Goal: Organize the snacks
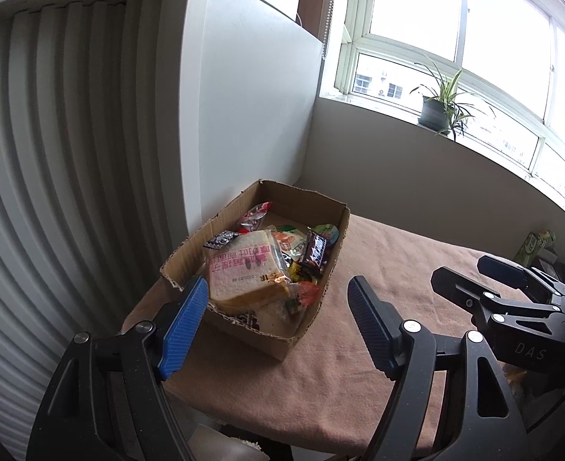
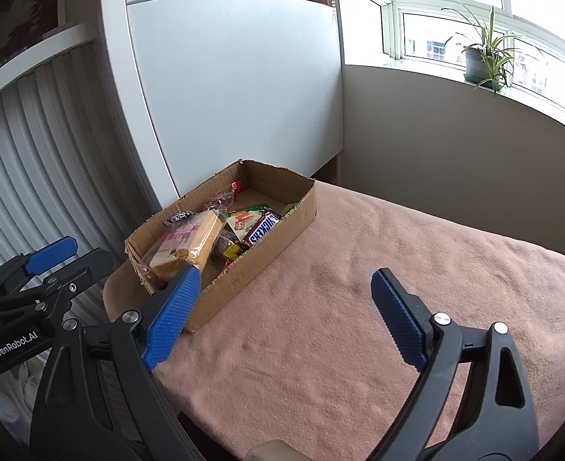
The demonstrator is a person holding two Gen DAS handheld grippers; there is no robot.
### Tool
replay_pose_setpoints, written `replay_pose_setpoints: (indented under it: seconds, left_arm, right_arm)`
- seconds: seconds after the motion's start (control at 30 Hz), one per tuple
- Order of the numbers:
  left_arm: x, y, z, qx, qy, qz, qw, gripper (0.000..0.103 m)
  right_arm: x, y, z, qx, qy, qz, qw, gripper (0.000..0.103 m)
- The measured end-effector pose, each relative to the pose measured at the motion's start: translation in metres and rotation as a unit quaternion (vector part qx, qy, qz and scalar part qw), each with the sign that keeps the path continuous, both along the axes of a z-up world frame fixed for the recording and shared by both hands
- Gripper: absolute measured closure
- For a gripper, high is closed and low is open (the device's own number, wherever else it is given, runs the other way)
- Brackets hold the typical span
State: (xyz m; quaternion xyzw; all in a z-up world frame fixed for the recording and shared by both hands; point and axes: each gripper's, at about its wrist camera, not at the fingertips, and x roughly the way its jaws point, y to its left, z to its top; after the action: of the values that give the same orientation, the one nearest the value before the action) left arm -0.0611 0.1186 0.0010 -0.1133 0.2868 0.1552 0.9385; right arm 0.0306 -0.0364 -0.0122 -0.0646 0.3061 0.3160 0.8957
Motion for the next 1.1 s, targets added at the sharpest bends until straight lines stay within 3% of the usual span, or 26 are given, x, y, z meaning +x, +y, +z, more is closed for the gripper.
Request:
replay_pose_setpoints:
  seconds: [0.1,1.1]
  left_arm:
    - [-0.001,-0.002,0.000,-0.007,0.004,0.001,1.0000,0.027]
    - [-0.005,-0.009,0.005,-0.003,-0.001,0.000,1.0000,0.027]
  right_arm:
    - [-0.006,-0.004,0.001,-0.001,-0.012,-0.004,1.000,0.002]
    - [-0.014,-0.007,0.001,-0.011,-0.017,-0.008,1.000,0.001]
